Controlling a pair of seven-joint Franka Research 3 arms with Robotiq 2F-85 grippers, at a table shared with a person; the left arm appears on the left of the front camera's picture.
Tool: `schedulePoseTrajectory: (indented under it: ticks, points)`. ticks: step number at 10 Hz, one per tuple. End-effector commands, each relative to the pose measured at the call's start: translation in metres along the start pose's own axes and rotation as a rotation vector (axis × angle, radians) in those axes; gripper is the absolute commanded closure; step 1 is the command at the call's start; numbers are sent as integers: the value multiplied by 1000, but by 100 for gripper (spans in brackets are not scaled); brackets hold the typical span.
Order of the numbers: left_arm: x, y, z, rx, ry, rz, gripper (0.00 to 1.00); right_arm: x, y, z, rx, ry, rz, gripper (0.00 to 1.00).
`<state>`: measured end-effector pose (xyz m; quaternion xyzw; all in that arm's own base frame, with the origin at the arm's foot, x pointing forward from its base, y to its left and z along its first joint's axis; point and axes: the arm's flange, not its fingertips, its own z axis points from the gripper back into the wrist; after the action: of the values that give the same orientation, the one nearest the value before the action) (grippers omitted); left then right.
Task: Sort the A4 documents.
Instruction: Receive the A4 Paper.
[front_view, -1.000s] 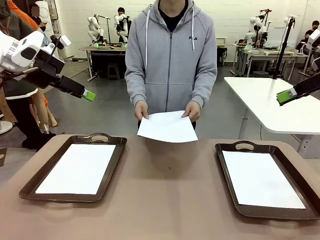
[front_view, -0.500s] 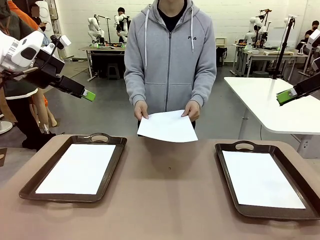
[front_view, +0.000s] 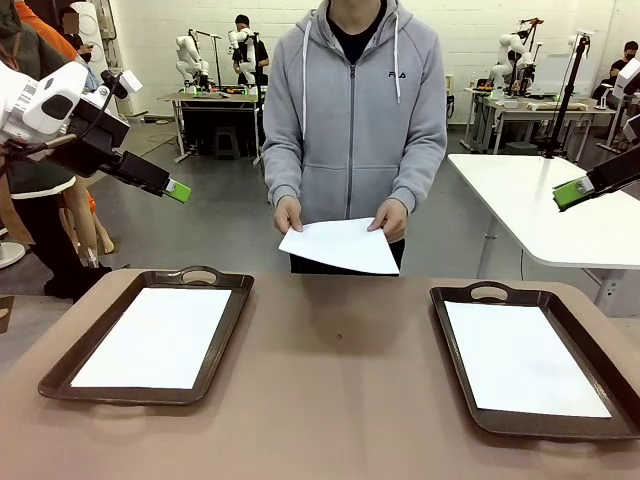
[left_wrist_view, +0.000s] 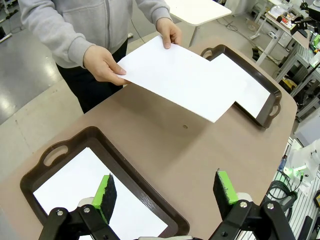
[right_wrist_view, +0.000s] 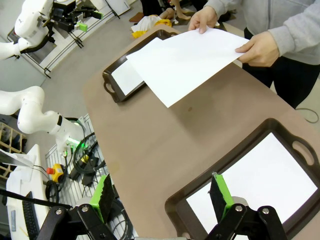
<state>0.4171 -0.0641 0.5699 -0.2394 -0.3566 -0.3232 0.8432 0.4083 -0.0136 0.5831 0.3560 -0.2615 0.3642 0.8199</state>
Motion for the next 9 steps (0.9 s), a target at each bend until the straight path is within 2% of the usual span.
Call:
schedulePoseTrajectory:
  ticks: [1, 9]
  points:
    - [-2, 1, 1, -11, -1, -20, 0, 0, 0, -3, 1, -9, -2, 0]
    - [-2, 1, 1, -11, -1, -20, 0, 0, 0, -3, 1, -9, -2, 0]
